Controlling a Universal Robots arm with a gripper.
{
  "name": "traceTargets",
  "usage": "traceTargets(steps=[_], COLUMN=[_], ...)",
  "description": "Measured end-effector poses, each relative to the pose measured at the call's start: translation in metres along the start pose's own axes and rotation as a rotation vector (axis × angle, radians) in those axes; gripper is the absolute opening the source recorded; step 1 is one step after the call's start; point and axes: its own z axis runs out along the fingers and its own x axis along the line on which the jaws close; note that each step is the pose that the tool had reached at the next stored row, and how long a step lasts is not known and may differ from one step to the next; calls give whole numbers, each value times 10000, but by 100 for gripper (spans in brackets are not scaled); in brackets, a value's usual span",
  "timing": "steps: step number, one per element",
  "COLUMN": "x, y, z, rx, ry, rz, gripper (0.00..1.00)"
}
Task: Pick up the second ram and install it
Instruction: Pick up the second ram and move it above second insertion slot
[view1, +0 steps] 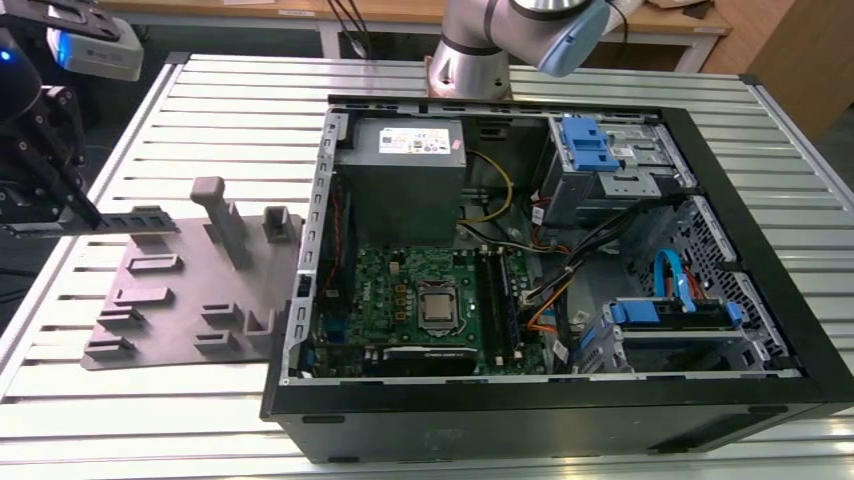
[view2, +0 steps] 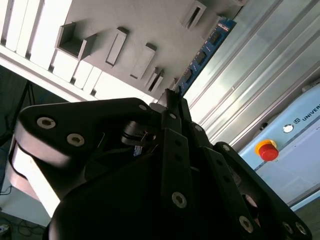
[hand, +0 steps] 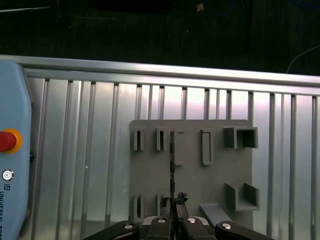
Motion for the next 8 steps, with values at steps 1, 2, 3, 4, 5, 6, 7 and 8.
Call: traceTargets(steps=[1,2,3,4,5,6,7,8], x=[-1,-1,-2,-3,-3,-4,-5,-5], y=[1,1,2,3,3,4,4,5], z=[-17,-32,-48,-61,-74,-89,-103,-118], rx=[0,0,-1,0,0,0,0,0], ry=[0,1,1,0,0,1,0,1], rz=[0,0,0,0,0,0,0,0], gripper=[11,11,11,11,11,11,11,11])
